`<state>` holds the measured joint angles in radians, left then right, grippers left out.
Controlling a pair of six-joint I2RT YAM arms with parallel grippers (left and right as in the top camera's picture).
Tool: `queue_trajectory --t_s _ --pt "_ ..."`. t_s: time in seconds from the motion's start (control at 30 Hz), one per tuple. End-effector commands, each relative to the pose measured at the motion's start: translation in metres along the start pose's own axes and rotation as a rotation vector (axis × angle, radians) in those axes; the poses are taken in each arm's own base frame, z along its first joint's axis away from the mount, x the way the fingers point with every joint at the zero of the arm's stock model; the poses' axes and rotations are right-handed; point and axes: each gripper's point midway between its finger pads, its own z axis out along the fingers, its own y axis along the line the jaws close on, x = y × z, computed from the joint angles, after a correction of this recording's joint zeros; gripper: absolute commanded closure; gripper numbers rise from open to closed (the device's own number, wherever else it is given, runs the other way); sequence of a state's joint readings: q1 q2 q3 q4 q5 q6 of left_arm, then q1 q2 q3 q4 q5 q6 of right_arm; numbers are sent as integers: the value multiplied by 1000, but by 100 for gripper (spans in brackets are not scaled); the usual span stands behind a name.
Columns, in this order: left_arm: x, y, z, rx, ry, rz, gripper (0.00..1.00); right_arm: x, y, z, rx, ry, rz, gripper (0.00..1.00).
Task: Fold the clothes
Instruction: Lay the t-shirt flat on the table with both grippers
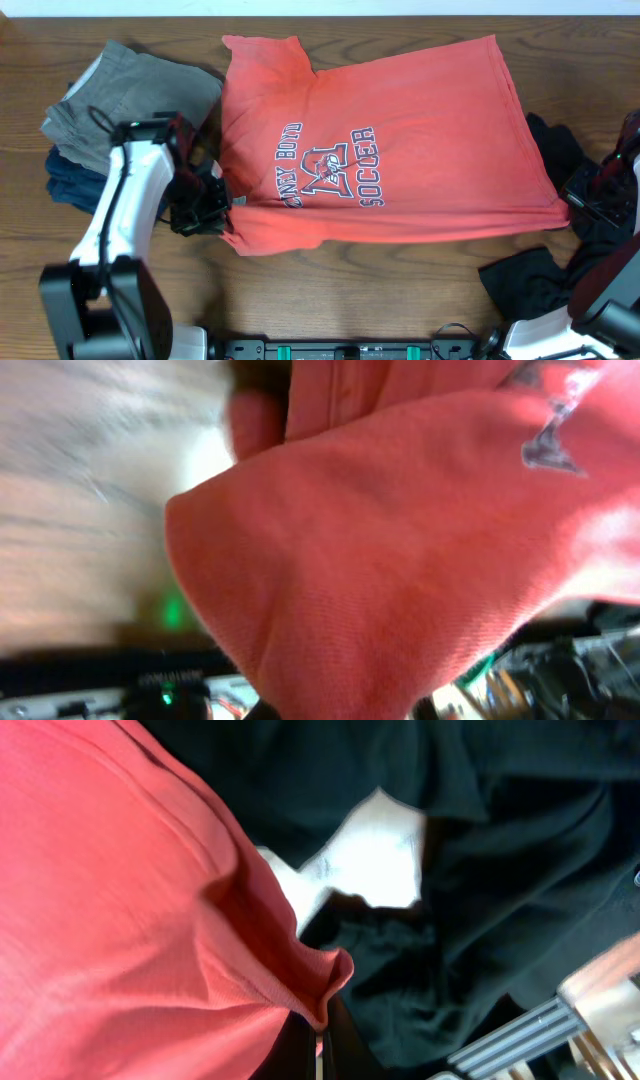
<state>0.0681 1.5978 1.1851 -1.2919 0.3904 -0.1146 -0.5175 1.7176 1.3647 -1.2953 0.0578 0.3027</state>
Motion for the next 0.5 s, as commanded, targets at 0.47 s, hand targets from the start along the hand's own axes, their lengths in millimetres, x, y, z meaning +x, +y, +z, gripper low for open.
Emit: queue_trajectory --t_s 0.47 --pt "-66 -22 -17 127 -285 -74 94 -47 85 -15 -240 -274 -153 99"
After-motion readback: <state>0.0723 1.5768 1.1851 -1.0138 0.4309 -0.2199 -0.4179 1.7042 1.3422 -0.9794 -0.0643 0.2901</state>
